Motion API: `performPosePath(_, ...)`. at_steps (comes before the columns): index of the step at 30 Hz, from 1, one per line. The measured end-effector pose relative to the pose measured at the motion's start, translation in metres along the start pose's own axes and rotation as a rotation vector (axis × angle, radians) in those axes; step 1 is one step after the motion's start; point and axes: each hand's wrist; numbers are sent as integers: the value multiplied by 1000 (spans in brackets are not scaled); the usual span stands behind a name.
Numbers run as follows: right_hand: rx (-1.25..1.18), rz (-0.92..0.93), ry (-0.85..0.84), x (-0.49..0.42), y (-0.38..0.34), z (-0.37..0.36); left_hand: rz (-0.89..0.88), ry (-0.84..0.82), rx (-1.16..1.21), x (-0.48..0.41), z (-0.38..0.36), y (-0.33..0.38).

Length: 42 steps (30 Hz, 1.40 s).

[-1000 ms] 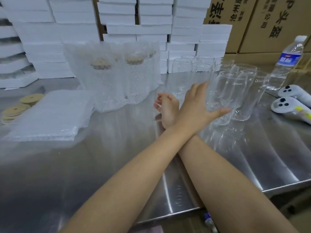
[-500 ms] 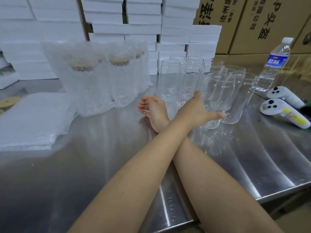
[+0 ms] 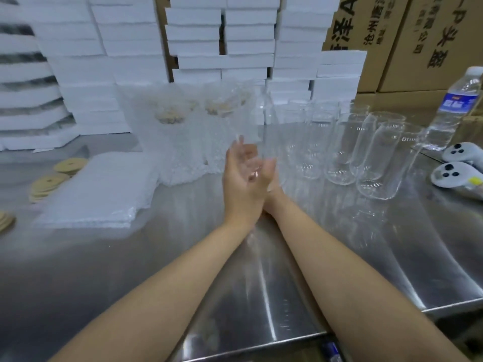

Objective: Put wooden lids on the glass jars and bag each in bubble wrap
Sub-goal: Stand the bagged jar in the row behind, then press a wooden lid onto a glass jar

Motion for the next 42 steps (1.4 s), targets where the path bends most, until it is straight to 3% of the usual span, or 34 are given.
performPosePath(4,-52,-59,-62,7,-4,-12,96,75,3,-24,84,-18)
performPosePath(7,-18,-97,-277,16,-2,-23,189,86,71,-34,120,-27)
performPosePath(9,74,-65,-427,27,3,-34,183,11,16,-33,130,-31)
performPosePath(12,56,-50,-572,38,10,-45,96,-239,-231,-24,134,-34)
performPosePath(16,74,-1,-543,41,12,-44,-95,-368,-493,-28,142,-26)
performPosePath(20,25,-21,-423,35,12,-47,-220,-121,-966,-48,167,-14)
performPosePath(23,46,-51,-395,33,13,-46,-60,-43,-1284,-58,193,-20)
performPosePath(26,65,-41,-383,34,13,-48,164,-105,-1414,-56,209,-27)
performPosePath(31,177,40,-347,33,16,-46,205,-230,-1464,-54,205,-31)
performPosePath(36,399,113,-459,31,21,-46,162,-262,-1401,-50,197,-31)
performPosePath(39,417,104,-469,27,23,-48,119,-184,-1253,-52,196,-27)
performPosePath(42,377,91,-451,23,26,-47,28,28,-1231,-67,219,-18)
Point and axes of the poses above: each hand's wrist, its own x-axis away from the middle knuckle, its own z-axis out of the back of the hand, y = z × x, and after that the axes turned 10 degrees about -z, right-handed
